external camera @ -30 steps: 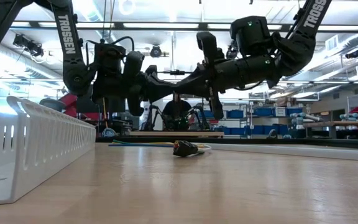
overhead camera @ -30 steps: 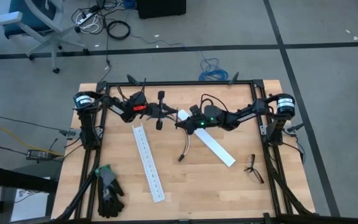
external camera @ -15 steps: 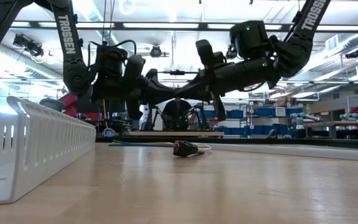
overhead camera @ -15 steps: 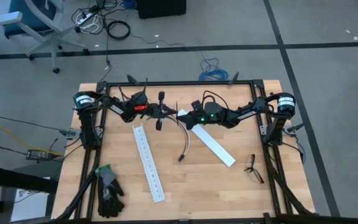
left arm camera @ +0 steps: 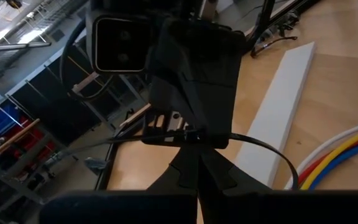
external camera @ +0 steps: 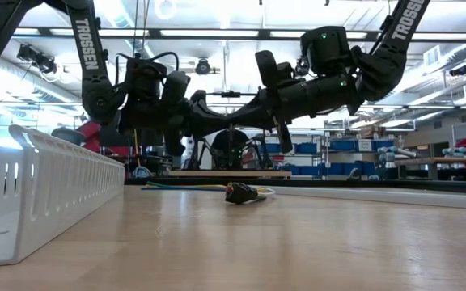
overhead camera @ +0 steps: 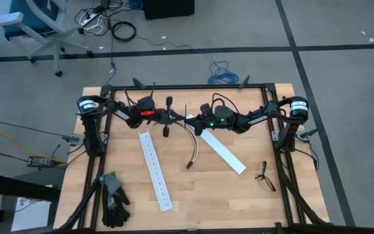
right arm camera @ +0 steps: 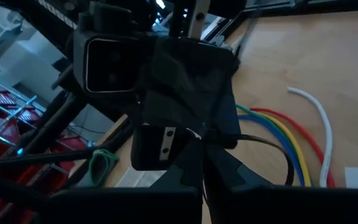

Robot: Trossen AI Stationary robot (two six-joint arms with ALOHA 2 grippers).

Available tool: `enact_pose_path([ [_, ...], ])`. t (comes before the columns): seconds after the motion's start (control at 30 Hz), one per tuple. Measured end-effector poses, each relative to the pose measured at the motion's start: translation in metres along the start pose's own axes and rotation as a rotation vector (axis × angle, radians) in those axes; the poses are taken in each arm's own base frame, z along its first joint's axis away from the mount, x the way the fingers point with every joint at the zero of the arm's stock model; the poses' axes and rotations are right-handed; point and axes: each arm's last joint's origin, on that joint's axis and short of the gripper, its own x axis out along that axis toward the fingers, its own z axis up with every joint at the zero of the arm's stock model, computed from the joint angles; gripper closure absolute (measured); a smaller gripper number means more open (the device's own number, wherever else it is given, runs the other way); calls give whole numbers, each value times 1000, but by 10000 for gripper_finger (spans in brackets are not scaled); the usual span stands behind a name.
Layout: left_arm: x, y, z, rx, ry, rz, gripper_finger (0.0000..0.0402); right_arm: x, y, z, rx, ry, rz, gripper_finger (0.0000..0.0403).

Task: Ziptie cables
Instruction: Wrap the cables together using the black zip tie

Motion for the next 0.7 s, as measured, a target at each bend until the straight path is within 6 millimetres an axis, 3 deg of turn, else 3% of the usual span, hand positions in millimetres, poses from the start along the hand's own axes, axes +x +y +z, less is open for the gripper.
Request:
enact_pose_path([
  [0.3, 1, -2, 0, -55, -4, -19, 401, -1, 3, -3, -54, 117, 138, 390],
  [0.7, -1, -6, -3, -213, 6, -68, 401, -2, -2, -5, -188, 239, 232, 282],
])
